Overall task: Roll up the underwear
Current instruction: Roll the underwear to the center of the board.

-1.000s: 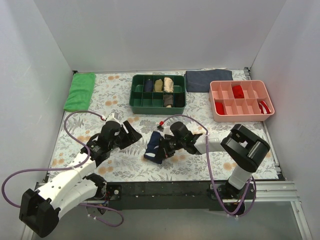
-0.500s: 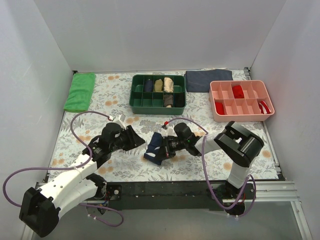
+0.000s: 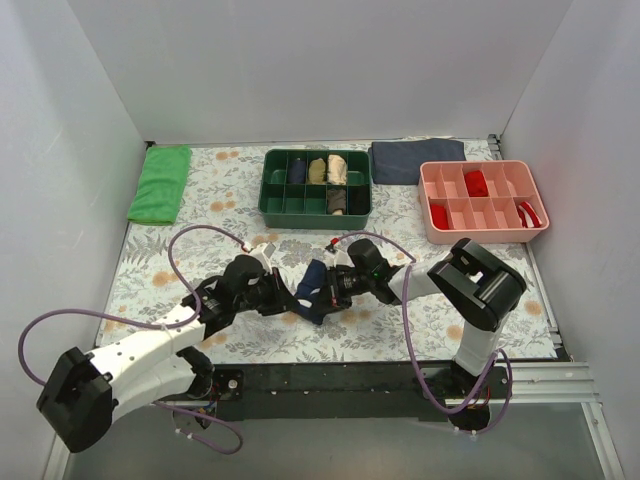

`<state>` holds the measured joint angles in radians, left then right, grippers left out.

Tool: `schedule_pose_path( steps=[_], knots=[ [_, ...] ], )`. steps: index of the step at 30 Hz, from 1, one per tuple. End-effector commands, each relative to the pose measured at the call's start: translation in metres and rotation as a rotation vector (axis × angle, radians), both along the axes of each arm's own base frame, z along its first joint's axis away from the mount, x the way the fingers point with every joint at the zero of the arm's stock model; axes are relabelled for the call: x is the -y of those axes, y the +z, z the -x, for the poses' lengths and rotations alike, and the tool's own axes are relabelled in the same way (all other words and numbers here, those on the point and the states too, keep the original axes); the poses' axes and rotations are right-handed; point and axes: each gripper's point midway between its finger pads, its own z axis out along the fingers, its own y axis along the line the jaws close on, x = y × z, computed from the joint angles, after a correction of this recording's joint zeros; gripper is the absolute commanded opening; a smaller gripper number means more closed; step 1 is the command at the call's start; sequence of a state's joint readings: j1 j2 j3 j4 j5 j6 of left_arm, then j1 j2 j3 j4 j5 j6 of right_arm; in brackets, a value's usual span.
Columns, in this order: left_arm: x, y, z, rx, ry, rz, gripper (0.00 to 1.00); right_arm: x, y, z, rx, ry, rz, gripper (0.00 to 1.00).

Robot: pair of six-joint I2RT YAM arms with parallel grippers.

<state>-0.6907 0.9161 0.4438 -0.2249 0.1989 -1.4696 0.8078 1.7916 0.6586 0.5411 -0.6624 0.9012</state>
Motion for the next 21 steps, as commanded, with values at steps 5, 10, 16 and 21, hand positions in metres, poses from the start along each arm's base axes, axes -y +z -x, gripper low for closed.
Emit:
schedule_pose_path(
  steps=[5, 10, 16, 21],
  knots=[
    [0.008, -0.019, -0.015, 0.007, 0.047, -0.091, 0.0, -0.006, 0.003, -0.008, -0.011, 0.003, -0.016, 0.01],
    [0.009, -0.022, -0.026, 0.023, 0.091, -0.101, 0.0, -0.005, 0.002, -0.008, -0.004, 0.014, -0.01, 0.01],
    [0.013, -0.021, -0.041, 0.045, 0.134, -0.105, 0.0, -0.004, 0.0, -0.007, -0.005, 0.015, -0.007, 0.01],
    [0.017, -0.032, -0.042, 0.026, 0.115, -0.126, 0.0, -0.004, -0.001, -0.006, -0.007, 0.017, -0.005, 0.01]
  ],
)
